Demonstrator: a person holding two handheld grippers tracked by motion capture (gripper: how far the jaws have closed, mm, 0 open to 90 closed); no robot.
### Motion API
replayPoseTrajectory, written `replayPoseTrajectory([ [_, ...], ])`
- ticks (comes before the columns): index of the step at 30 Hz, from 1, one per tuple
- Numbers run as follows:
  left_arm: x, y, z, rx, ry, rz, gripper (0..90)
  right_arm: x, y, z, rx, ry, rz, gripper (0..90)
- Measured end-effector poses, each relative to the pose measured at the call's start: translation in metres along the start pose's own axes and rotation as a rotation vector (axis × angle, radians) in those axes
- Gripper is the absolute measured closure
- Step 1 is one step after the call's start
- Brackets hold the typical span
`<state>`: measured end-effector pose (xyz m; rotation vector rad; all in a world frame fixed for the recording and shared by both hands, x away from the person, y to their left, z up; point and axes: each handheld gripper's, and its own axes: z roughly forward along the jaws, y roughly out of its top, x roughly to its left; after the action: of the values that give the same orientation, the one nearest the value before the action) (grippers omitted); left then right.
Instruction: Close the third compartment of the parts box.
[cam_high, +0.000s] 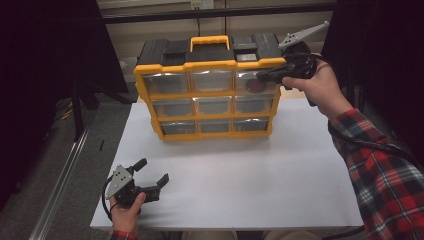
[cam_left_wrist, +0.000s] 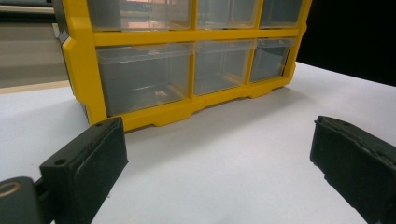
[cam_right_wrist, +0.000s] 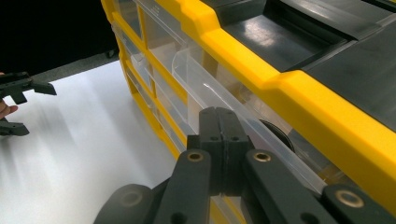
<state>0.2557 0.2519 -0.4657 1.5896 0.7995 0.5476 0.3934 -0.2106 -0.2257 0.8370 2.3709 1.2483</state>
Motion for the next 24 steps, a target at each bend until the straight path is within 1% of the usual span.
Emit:
replayPoseTrajectory([
  [13, 0.0004, 0.0000, 0.0000, 0.000, -0.003, 0.003, 3.8, 0.0001, 0.0001, 0.0021, 0.005, -0.013, -0.003, 90.0],
  [24, 0.0006, 0.0001, -0.0005, 0.000, 0.002, 0.003, 3.8, -0.0010, -0.0003, 0.0030, -0.005, -0.016, 0.002, 90.0],
])
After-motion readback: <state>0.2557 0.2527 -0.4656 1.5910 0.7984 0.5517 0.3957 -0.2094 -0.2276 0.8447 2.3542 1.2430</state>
